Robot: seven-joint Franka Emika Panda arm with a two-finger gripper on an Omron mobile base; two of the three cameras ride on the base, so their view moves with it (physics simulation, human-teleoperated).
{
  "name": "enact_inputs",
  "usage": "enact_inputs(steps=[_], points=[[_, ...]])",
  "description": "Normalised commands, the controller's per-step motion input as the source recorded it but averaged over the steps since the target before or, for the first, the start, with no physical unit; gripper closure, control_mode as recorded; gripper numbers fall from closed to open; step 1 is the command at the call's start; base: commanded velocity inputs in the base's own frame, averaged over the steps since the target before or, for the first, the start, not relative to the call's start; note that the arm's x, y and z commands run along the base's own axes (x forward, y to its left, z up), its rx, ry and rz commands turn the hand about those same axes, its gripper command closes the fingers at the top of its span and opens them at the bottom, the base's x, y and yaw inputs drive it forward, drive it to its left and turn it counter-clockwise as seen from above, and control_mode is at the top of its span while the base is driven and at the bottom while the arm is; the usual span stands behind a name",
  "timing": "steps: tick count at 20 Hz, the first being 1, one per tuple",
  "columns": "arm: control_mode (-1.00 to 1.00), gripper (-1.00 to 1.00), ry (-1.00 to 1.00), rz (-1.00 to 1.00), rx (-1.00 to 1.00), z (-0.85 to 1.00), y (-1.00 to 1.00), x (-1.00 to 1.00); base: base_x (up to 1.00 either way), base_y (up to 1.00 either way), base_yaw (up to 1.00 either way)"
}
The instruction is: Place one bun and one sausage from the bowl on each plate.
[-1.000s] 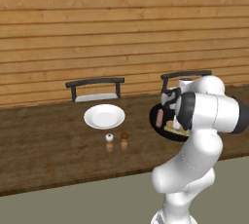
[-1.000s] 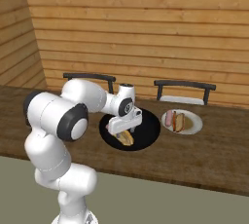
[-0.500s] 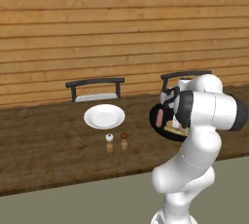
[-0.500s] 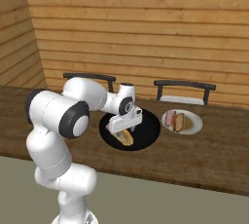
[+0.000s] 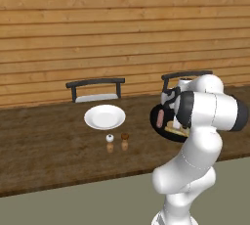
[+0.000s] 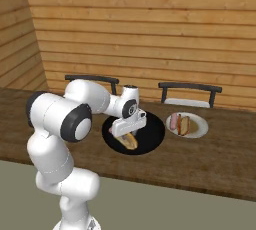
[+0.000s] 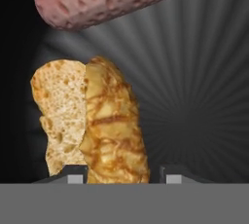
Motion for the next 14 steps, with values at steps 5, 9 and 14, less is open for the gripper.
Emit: enact_inputs(steps=[5,9,14], points=[[-1.00,1.00,0.00,0.00,0.00,0.00,0.00,0.00,0.00,0.00,0.00],[-1.00,1.00,-0.01,-0.01,0.00,0.12,0.00,-0.18,0.00,0.00,0.00],[-1.00,1.00,-0.01,-0.14,0.00,0.74,0.15,-0.55,0.00,0.00,0.00]])
